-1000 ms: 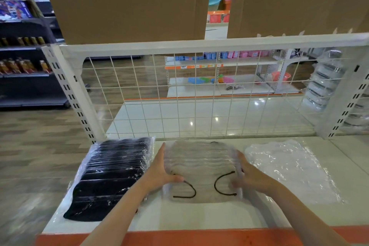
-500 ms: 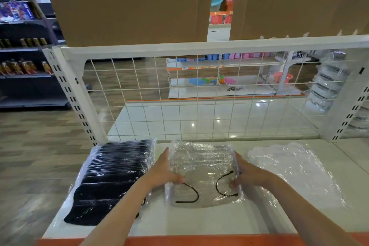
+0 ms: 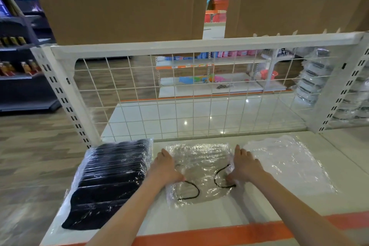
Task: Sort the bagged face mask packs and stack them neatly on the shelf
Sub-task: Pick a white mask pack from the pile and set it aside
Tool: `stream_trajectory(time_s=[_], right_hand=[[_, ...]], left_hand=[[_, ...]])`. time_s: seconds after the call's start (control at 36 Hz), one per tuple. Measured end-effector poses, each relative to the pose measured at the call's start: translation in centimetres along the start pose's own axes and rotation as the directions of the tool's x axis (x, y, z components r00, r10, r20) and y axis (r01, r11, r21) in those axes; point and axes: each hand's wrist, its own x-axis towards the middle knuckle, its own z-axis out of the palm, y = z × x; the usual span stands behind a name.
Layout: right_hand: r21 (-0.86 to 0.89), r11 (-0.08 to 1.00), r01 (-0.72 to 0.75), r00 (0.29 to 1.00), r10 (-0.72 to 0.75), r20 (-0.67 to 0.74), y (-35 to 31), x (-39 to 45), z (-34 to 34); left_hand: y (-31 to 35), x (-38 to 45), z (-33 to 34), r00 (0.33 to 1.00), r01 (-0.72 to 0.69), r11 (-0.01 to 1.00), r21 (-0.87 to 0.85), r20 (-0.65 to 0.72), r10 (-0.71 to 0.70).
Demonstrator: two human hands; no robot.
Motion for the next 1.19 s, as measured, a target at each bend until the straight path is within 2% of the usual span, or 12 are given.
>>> stream_trajectory(time_s=[0.22,0.44,0.53,0.61,0.69,0.78,0.83,0.89,0.94,1.03,1.14,1.19], right_hand=[[-0.023,1.000,0.003,0.998,-0.004,-0.057,0.1,-1.7,0.3],[-0.050,0.988,0.146,0.985,-0.150,-0.085,4.7,-2.2,-0.2],[-0.035,0.990,0.136,0.983,-0.139,-0.118,7.9,-1.9,-0.9],[0.013,0.994,0.104,0.983,-0.101,-0.151,11.9,-1.1,-1.9],[0.055,0.998,0.035,0.985,-0.025,-0.170,16.4,0.0,-2.8],[0.124,0.990,-0.067,0.984,0.087,-0.155,20.8,1.1,-3.6],[0.185,0.977,-0.104,0.989,0.122,-0.086,23.5,2.1,-3.7],[0.186,0.976,-0.113,0.994,0.111,0.016,25.5,3.0,-3.4],[0.178,0.980,-0.086,0.994,0.071,0.085,26.6,3.5,-2.9],[0.258,0.966,-0.034,0.997,0.015,0.074,27.0,3.8,-2.8],[0.503,0.864,0.023,0.998,-0.046,0.033,27.5,5.4,-2.4],[0.636,0.771,-0.028,0.998,-0.019,0.067,27.1,5.4,-2.5]], left_hand=[[0.9,0.0,-0.5,0.976,-0.169,0.959,0.228,-0.096,0.195],[6.3,0.0,0.6,0.927,-0.277,0.871,0.406,-0.125,0.354],[9.9,0.3,1.6,0.904,-0.334,0.868,0.368,-0.135,0.405],[13.9,1.1,3.0,0.882,-0.392,0.892,0.224,-0.184,0.434],[18.1,1.8,4.4,0.910,-0.393,0.919,-0.033,-0.154,0.384],[21.7,2.6,5.4,0.965,-0.260,0.940,-0.220,-0.039,0.258],[23.2,3.2,6.6,0.986,-0.142,0.974,-0.179,0.063,0.155],[24.0,3.7,8.0,0.989,-0.048,0.997,-0.067,0.134,0.057],[24.3,3.8,9.6,0.992,0.007,1.000,0.007,0.123,-0.008],[24.6,3.8,10.8,0.996,0.089,0.996,-0.030,0.021,-0.088],[25.3,4.5,10.8,0.990,0.096,0.950,-0.296,-0.067,-0.121],[25.3,4.7,10.6,0.987,0.086,0.887,-0.455,-0.084,-0.139]])
